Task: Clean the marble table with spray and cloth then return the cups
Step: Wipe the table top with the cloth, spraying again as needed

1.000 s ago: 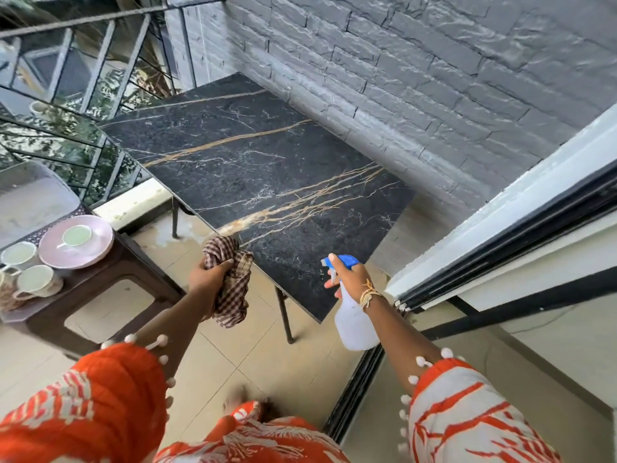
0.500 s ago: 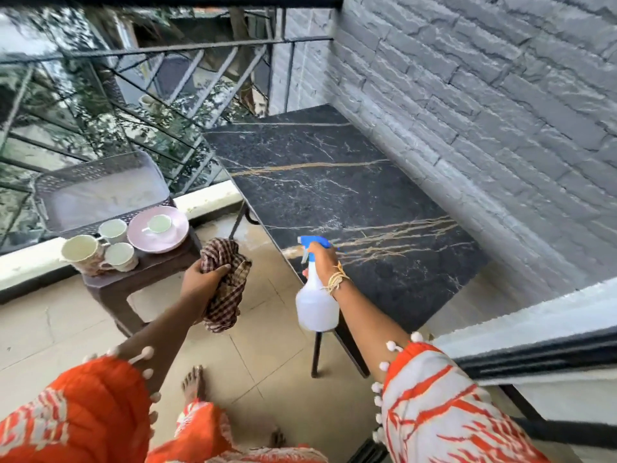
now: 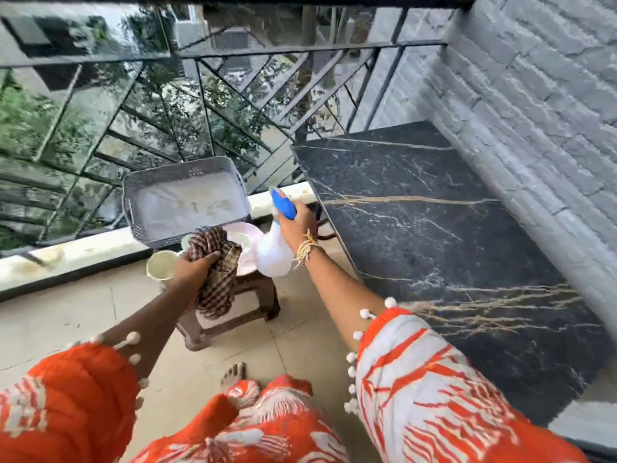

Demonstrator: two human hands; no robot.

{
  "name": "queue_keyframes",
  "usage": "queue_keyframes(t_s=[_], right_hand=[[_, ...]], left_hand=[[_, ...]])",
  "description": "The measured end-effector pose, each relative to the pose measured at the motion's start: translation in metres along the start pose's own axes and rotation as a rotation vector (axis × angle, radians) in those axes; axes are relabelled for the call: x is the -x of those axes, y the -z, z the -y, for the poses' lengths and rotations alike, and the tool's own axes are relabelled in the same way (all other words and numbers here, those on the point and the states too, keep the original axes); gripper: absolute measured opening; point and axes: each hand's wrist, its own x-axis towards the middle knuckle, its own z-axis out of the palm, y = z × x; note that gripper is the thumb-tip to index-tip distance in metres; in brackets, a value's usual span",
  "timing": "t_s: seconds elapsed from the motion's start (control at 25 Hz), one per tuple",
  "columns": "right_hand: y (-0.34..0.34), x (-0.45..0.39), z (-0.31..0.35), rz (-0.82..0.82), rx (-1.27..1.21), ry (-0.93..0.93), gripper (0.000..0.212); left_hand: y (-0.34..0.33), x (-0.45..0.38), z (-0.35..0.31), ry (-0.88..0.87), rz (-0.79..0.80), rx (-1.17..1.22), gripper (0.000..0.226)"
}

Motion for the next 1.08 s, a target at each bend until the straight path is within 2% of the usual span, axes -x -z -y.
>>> queue_keyframes(t_s=[0.12, 0.2, 0.36, 0.56, 0.76, 0.88, 0.96, 1.08], right_hand=[[-0.041, -0.032, 0.021, 0.1, 0.08, 0.059, 0.012], [-0.069, -0.061, 0.035, 0.166, 0.132, 0.085, 0.014], [-0.116, -0.112, 0.047, 0.242, 0.188, 0.109, 0.03], [-0.169, -0.18, 0.033, 0.415, 0.32, 0.148, 0.026], [-0.208, -0.206, 0.006, 0.55, 0.43, 0.126, 0.016], [-0.209, -0.206, 0.002, 0.606, 0.469, 0.132, 0.026], [-0.203, -0.201, 0.001, 0.646, 0.489, 0.134, 0.043], [-0.18, -0.182, 0.002, 0.516, 0.462, 0.149, 0.058]], left_hand=[[0.01, -0.036, -0.016, 0.005, -0.017, 0.019, 0.026], [0.015, -0.065, -0.025, 0.043, -0.026, 0.064, 0.029], [0.01, -0.107, -0.036, 0.108, -0.076, 0.137, 0.032], [-0.008, -0.155, -0.039, 0.185, -0.116, 0.253, 0.037], [-0.021, -0.181, -0.023, 0.265, -0.164, 0.342, 0.037], [-0.024, -0.18, -0.016, 0.257, -0.149, 0.361, 0.021], [-0.026, -0.176, -0.015, 0.25, -0.168, 0.347, 0.027], [-0.028, -0.168, -0.02, 0.236, -0.127, 0.327, 0.032]])
